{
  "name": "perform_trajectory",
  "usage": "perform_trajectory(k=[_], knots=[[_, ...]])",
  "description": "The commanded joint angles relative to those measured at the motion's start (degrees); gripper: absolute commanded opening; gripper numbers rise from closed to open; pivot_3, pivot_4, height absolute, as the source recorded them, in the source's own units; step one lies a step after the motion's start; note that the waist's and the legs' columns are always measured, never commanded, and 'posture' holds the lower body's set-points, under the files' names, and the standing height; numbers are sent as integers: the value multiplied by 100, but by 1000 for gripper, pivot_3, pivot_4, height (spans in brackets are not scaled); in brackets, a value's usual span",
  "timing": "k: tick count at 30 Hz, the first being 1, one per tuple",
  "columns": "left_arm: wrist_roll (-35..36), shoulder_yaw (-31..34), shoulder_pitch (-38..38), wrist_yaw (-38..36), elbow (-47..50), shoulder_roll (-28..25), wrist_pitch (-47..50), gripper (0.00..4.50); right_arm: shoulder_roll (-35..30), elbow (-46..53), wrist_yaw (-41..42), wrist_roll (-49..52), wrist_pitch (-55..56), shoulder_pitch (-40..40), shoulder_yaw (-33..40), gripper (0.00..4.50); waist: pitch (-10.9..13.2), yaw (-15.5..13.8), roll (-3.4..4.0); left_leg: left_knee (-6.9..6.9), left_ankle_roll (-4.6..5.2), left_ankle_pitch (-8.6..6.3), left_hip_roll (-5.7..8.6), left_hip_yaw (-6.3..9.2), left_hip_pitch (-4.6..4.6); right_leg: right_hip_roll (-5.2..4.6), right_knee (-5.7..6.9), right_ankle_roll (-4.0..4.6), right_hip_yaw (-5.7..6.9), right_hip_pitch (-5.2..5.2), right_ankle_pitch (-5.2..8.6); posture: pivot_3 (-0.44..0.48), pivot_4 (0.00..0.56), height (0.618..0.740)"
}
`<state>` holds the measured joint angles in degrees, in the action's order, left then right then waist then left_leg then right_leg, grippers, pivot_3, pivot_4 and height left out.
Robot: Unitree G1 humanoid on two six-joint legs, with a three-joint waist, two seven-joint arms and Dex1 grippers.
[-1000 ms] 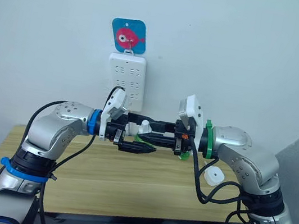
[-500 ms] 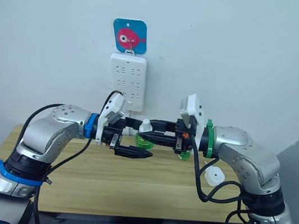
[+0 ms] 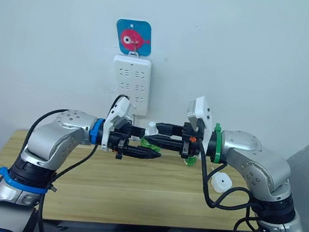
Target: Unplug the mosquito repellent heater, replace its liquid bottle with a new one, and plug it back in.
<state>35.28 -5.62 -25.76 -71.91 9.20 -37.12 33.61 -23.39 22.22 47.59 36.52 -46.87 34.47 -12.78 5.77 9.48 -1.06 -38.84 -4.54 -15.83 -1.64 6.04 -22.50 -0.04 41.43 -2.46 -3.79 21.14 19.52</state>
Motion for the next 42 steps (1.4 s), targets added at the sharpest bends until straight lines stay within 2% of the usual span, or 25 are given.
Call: perform_trajectory(k=[1, 5, 12, 22, 25, 30, 34, 36, 40, 42], knots=[[-105, 70, 100, 40, 92, -10, -224, 2296, 46, 137, -22, 45, 190, 6, 154, 2056, 0, 1, 0, 0, 0, 0, 0, 0, 0, 0, 0, 0, 0, 0, 0, -107, 25, 740], [-247, 159, 283, 367, 58, 164, -456, 2296, 11, 226, -328, -254, 402, -114, 184, 3452, -1, -10, 2, 0, 0, 0, 0, 1, 1, 0, 0, 0, 0, -1, 0, -103, 28, 740], [-694, 285, 427, 1292, -77, 776, -1148, 2296, 328, 892, -1485, -713, 471, -906, 99, 3483, -1, -95, 2, 2, 0, 0, -1, 2, 0, 0, -2, 0, -5, 1, 0, -113, 40, 740], [-797, 182, 396, 1363, -142, 859, -1258, 2296, 1072, 493, -2062, -1371, 996, -911, -269, 3483, -1, -101, 3, 2, 1, 0, 0, -19, 8, 4, -1, 3, -10, -4, -3, -127, 45, 740], [-824, 180, 394, 1329, -169, 818, -1287, 2296, 1138, 371, -1987, -1455, 1173, -862, -296, 2897, -1, -101, 3, 3, 2, 0, 0, -23, 8, 4, -1, 3, -9, -3, -3, -122, 43, 740], [-819, 202, 416, 1312, -169, 794, -1283, 2296, 1124, 304, -1754, -1465, 1268, -861, -371, 1123, -1, -102, 3, 4, 1, 0, -1, -20, 8, 5, -1, 3, -8, -3, -3, -116, 39, 740], [-804, 136, 461, 989, -152, 614, -1295, 2296, 804, 133, -919, -1117, 1135, -590, -379, 1029, -1, -98, 3, 4, 2, 1, 0, -23, 9, 5, -2, 3, -10, -3, -3, -119, 35, 740], [-702, 117, 458, 783, -134, 539, -1201, 2296, 497, -111, -210, -924, 1132, -282, -382, 1029, -1, -100, 3, 4, 2, 1, 0, -27, 12, 5, -2, 4, -10, -6, -3, -123, 34, 740], [-834, -25, 389, 387, -230, 412, -1441, 2296, -290, -914, 1790, -637, 1118, 667, -674, 1029, -1, -80, 5, 4, 3, 1, 1, -36, 16, 5, -6, 4, -8, -12, -3, -131, 27, 740], [-794, -26, 385, 417, -212, 464, -1434, 2296, -500, -1119, 2256, -655, 1077, 913, -839, 1029, -2, -62, 7, 5, 3, 1, 0, -33, 18, 5, -9, 5, -4, -15, -3, -123, 24, 740]])
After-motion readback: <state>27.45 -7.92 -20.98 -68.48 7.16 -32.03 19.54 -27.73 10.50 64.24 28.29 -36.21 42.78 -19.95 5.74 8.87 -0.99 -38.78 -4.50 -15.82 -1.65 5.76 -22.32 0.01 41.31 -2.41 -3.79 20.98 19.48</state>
